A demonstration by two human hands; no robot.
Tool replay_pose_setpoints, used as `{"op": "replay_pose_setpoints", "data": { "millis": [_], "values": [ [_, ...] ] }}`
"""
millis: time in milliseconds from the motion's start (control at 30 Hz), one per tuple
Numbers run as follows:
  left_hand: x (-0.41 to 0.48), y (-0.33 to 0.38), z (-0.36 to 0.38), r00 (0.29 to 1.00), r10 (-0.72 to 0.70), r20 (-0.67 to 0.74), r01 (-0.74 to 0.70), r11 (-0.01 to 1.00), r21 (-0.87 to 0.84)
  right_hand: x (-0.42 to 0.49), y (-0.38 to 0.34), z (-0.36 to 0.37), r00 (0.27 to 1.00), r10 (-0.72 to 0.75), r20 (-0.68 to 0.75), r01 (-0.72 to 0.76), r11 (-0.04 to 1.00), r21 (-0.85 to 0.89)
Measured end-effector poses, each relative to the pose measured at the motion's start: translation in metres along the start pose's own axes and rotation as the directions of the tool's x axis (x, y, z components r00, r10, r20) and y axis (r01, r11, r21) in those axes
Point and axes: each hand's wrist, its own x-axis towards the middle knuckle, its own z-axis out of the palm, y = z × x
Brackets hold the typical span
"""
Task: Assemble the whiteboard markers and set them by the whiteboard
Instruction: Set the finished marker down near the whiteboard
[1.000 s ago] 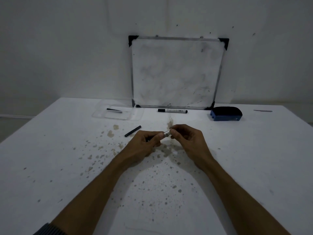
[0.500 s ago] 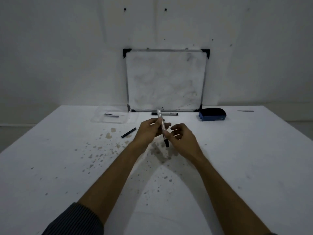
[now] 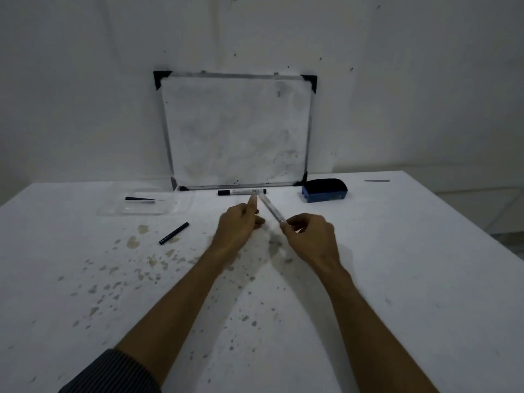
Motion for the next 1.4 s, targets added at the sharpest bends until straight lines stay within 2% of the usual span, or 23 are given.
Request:
{"op": "replay_pose_setpoints", "data": {
  "millis": [67, 133, 200, 367, 567, 767, 867, 933, 1033, 1133, 1233, 1400],
  "values": [
    [0.001, -0.019, -0.004, 0.981, 0.182, -0.067, -0.153, 0.938, 0.311, 0.017, 0.010, -0.005, 0.996, 0.059, -0.061, -0.064, 0.995, -0.078],
    [0.005, -0.036, -0.010, 0.957, 0.289, 0.028, -0.266, 0.834, 0.483, 0.035, 0.017, -0.007, 0.990, 0.098, -0.105, -0.113, 0.982, -0.153],
    [0.009, -0.047, -0.015, 0.947, 0.294, 0.125, -0.312, 0.768, 0.560, 0.048, 0.021, -0.005, 0.984, 0.116, -0.137, -0.142, 0.970, -0.198],
    [0.015, -0.053, -0.014, 0.944, 0.298, 0.140, -0.324, 0.766, 0.555, 0.063, 0.025, 0.009, 0.977, 0.078, -0.199, -0.134, 0.950, -0.283],
    [0.015, -0.052, -0.014, 0.948, 0.283, 0.145, -0.314, 0.757, 0.572, 0.063, 0.025, 0.016, 0.982, 0.023, -0.189, -0.097, 0.915, -0.391],
    [0.013, -0.047, -0.021, 0.954, 0.241, 0.181, -0.301, 0.784, 0.543, 0.040, 0.022, 0.014, 0.983, -0.008, -0.181, -0.063, 0.922, -0.382],
    [0.011, -0.044, -0.030, 0.955, 0.174, 0.240, -0.280, 0.794, 0.540, 0.021, 0.016, 0.013, 0.981, -0.098, -0.170, 0.032, 0.934, -0.356],
    [0.006, -0.042, -0.036, 0.958, 0.163, 0.235, -0.269, 0.795, 0.543, 0.008, 0.010, 0.014, 0.973, -0.197, -0.121, 0.147, 0.932, -0.333],
    [-0.010, -0.045, -0.040, 0.969, 0.212, 0.129, -0.248, 0.806, 0.538, -0.008, 0.003, 0.020, 0.958, -0.285, -0.010, 0.273, 0.928, -0.254],
    [-0.025, -0.065, -0.045, 0.966, 0.243, 0.083, -0.241, 0.748, 0.618, -0.011, -0.005, 0.033, 0.929, -0.340, 0.146, 0.367, 0.896, -0.251],
    [-0.027, -0.082, -0.058, 0.980, 0.184, 0.070, -0.185, 0.737, 0.650, -0.001, -0.017, 0.047, 0.909, -0.349, 0.227, 0.398, 0.889, -0.226],
    [-0.026, -0.084, -0.061, 0.970, 0.231, 0.069, -0.222, 0.744, 0.630, 0.044, -0.035, 0.075, 0.916, -0.315, 0.248, 0.369, 0.904, -0.216]
  ]
}}
